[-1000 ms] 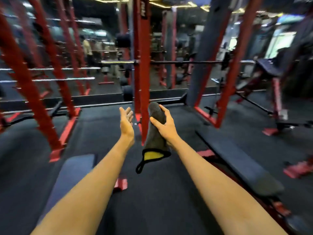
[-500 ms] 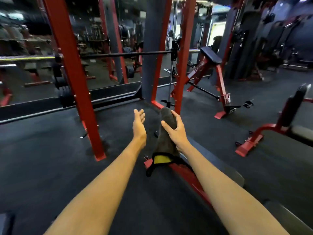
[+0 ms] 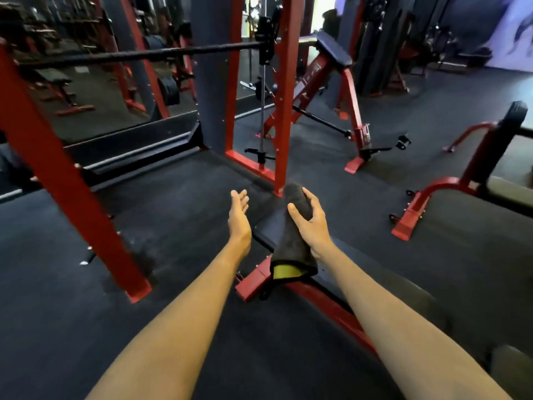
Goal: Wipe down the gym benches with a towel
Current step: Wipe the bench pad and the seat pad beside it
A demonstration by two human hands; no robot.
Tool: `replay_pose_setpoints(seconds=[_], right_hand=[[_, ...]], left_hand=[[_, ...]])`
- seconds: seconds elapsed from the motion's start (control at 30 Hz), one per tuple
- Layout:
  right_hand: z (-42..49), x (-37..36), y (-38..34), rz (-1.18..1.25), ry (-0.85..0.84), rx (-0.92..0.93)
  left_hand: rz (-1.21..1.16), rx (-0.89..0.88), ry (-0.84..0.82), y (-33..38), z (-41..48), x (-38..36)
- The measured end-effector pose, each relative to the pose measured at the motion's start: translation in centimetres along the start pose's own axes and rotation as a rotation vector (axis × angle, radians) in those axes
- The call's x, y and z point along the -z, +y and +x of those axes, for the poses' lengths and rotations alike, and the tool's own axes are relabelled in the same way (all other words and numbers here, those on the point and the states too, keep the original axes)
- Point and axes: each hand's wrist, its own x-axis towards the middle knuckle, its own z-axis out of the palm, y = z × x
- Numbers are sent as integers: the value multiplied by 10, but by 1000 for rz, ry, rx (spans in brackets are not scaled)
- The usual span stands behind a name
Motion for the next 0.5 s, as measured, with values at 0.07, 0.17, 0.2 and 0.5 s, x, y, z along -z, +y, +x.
replay_pose_setpoints(seconds=[0.07,0.17,0.2,0.5], right_hand=[[19,-13,7,-2,27,-34],[53,-31,27,-37,80,-73],[61,-35,34,-45,94,-97],[177,-54,111,-95,187,-222]], left_hand=[[26,29,-29,-3,36,5],[75,61,-72,-10,96,6],[84,70,-81,-13,110,6],[164,188,-189,-70,248,-25]])
